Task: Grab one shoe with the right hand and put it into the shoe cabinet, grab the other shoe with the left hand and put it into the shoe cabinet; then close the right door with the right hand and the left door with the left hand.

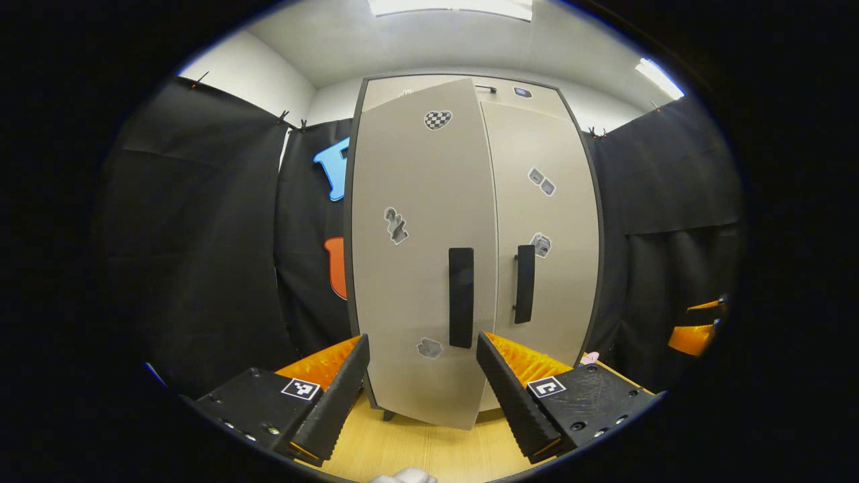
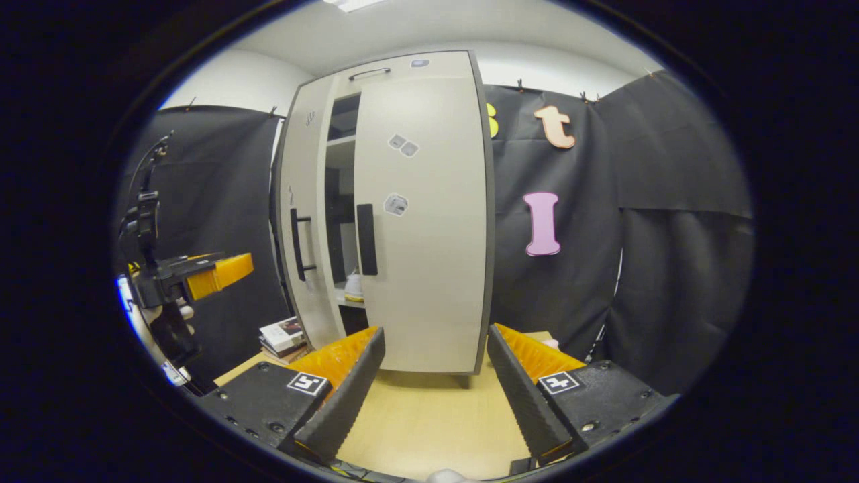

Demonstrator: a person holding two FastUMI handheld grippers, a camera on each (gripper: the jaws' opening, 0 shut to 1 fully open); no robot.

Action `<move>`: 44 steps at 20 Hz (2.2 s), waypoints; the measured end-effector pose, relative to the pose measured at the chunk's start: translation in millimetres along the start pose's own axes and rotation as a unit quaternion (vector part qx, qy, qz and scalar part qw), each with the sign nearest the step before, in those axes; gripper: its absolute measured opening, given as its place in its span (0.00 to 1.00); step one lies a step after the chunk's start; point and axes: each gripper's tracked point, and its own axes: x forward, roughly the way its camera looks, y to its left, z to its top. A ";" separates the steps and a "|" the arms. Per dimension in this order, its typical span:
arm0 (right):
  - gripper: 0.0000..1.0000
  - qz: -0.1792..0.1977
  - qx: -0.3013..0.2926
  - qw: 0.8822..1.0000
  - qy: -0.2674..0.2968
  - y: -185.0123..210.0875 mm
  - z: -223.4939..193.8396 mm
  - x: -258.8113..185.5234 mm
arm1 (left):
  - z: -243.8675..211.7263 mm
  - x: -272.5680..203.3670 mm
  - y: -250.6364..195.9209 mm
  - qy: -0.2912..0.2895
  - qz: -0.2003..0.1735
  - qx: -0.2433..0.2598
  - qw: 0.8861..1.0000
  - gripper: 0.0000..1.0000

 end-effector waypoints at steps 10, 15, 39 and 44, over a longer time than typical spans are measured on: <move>0.99 -0.021 0.004 1.000 -0.018 -0.3 12.9 -1.2 | -7.3 -33.0 24.3 0.010 0.027 -0.002 1.000 0.96; 0.99 -0.034 0.002 0.999 -0.012 -3.6 7.3 -0.4 | -26.1 -57.1 38.7 0.030 0.045 0.002 0.999 0.96; 0.96 -0.046 0.000 0.999 -0.017 12.2 10.7 -7.9 | -34.3 -57.6 29.6 0.037 0.006 0.010 0.999 0.97; 0.96 -0.047 0.000 0.999 -0.020 14.2 11.2 -6.5 | -33.4 -56.8 29.5 0.035 0.006 0.008 0.999 0.97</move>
